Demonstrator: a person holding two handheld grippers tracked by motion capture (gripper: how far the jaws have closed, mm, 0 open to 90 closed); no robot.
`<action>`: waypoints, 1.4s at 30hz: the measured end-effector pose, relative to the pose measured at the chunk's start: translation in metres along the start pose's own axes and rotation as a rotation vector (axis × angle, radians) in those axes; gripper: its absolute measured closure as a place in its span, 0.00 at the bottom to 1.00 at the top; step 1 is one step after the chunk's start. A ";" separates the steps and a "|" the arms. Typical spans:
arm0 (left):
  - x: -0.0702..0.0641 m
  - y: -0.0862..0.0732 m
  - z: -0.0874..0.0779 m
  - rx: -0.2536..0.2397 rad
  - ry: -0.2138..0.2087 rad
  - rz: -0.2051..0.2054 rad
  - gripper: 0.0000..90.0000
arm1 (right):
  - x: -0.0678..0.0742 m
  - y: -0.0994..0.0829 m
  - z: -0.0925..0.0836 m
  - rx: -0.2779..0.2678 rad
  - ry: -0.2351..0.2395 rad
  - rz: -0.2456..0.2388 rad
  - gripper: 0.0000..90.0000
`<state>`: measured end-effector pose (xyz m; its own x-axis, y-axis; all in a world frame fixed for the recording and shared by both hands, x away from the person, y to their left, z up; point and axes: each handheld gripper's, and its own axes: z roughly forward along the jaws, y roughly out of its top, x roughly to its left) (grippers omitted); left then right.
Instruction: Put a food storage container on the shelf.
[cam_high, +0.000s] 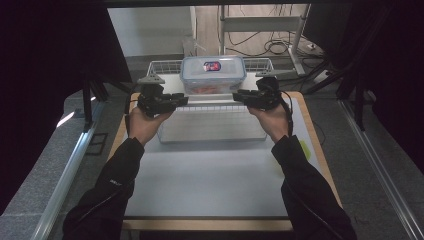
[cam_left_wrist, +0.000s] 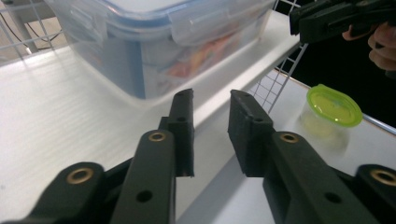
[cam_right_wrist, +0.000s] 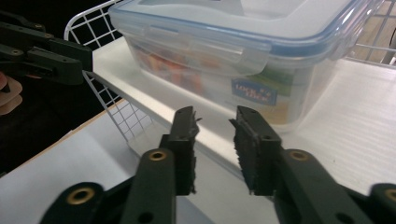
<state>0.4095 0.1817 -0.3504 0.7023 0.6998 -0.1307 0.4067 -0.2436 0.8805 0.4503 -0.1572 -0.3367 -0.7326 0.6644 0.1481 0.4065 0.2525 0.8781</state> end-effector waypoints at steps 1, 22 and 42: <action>-0.002 -0.002 -0.001 0.002 0.000 0.004 0.74 | 0.001 -0.001 -0.001 0.000 0.001 -0.002 0.71; -0.046 -0.051 -0.006 0.069 0.038 0.125 0.28 | 0.027 -0.047 -0.022 0.004 0.005 -0.080 0.28; -0.076 -0.108 -0.006 0.093 0.056 0.187 0.05 | 0.041 -0.104 -0.024 0.077 0.014 -0.138 0.04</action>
<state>0.3084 0.1587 -0.4331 0.7381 0.6721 0.0590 0.3264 -0.4322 0.8406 0.3650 -0.1731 -0.4108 -0.7919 0.6096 0.0351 0.3413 0.3941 0.8533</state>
